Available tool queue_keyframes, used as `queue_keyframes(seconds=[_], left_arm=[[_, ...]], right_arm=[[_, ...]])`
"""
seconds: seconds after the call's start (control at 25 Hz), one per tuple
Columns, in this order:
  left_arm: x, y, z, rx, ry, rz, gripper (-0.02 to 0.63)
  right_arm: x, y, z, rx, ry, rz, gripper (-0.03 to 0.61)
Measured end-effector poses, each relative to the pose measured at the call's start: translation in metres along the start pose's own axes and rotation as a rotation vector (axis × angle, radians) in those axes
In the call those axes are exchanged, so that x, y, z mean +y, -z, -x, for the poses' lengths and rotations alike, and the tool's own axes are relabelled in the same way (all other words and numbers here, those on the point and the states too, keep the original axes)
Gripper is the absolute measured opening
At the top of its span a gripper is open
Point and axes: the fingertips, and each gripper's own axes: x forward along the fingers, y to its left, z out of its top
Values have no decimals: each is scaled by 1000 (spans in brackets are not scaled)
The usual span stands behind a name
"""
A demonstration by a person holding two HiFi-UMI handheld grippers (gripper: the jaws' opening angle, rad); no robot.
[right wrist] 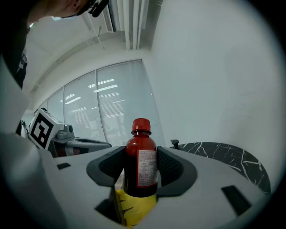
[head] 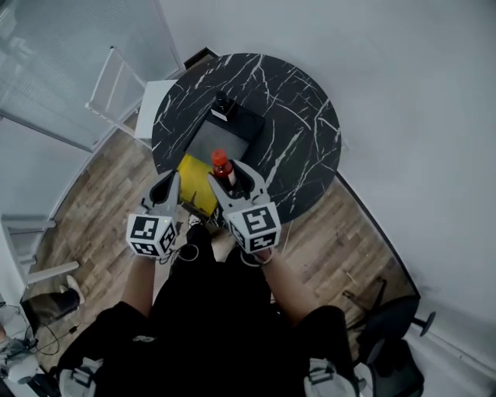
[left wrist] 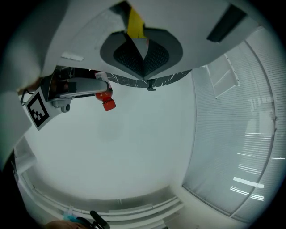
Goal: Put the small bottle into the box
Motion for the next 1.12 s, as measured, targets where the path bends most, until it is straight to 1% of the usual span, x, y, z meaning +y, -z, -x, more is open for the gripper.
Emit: queue_keyframes(seconds=[0.24,0.44,0.72,0.96,1.12], left_arm=[[35,28,-25,94,56,9,-3],[57,60,-44,181,111,-9,-3],[70,91,-68,269,217,-33,-3],[83,110,-82,332,291,-48,-3],[86,123,-92,372,341,-73,-3]], right_arm=[[2,45,-34,118,35,-77,210],[7,77,-55,181,79,-148,210],[10,123,-82,261,135,-253,212],[20,160,-102,334,172,-304,212],[26,189,-109,392,205,-406,212]])
